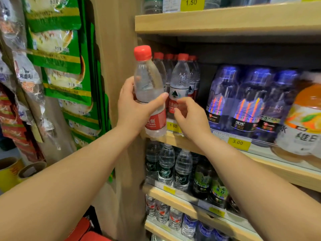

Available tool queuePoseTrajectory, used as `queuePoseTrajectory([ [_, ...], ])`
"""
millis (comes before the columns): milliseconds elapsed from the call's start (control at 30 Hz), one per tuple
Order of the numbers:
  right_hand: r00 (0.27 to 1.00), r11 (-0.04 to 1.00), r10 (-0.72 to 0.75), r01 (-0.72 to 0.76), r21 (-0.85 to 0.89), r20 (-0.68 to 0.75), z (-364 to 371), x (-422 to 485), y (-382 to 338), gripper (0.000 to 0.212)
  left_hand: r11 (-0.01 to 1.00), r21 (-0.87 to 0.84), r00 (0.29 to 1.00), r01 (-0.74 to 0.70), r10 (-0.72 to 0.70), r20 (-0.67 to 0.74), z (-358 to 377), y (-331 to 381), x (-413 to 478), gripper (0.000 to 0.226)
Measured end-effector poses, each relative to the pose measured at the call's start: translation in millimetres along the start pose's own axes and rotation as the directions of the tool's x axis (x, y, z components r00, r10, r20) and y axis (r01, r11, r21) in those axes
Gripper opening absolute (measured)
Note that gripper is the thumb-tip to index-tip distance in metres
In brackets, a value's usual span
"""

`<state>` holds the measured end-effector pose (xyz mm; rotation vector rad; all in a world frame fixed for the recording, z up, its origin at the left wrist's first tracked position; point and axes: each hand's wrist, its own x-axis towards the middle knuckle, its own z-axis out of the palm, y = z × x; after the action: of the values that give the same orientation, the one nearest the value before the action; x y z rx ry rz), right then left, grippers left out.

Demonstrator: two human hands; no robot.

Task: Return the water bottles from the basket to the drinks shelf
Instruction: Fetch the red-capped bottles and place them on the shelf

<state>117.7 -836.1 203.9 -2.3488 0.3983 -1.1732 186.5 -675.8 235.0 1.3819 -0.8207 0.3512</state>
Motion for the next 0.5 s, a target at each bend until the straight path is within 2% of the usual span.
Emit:
queuePoseTrajectory([
  [200, 0.999, 1.0, 0.026, -0.027, 0.016, 0.041, -18.6, -10.7, 13.5, 0.021, 0.991, -0.051, 0.99, -0.121, 0.124, 0.063, 32.1, 16.6, 31.6, 0.067],
  [333, 0.997, 0.998, 0.049, -0.051, 0.021, 0.065, -21.1, -13.5, 16.5, 0.021, 0.995, -0.019, 0.989, -0.095, 0.096, 0.109, 45.6, 8.9, 34.6, 0.068],
  [500, 0.993, 0.997, 0.063, -0.068, 0.043, 0.095, -21.2, -11.3, 17.2, 0.022, 0.999, 0.018, 0.994, -0.048, 0.047, 0.097, 58.7, 5.0, 42.5, 0.067],
])
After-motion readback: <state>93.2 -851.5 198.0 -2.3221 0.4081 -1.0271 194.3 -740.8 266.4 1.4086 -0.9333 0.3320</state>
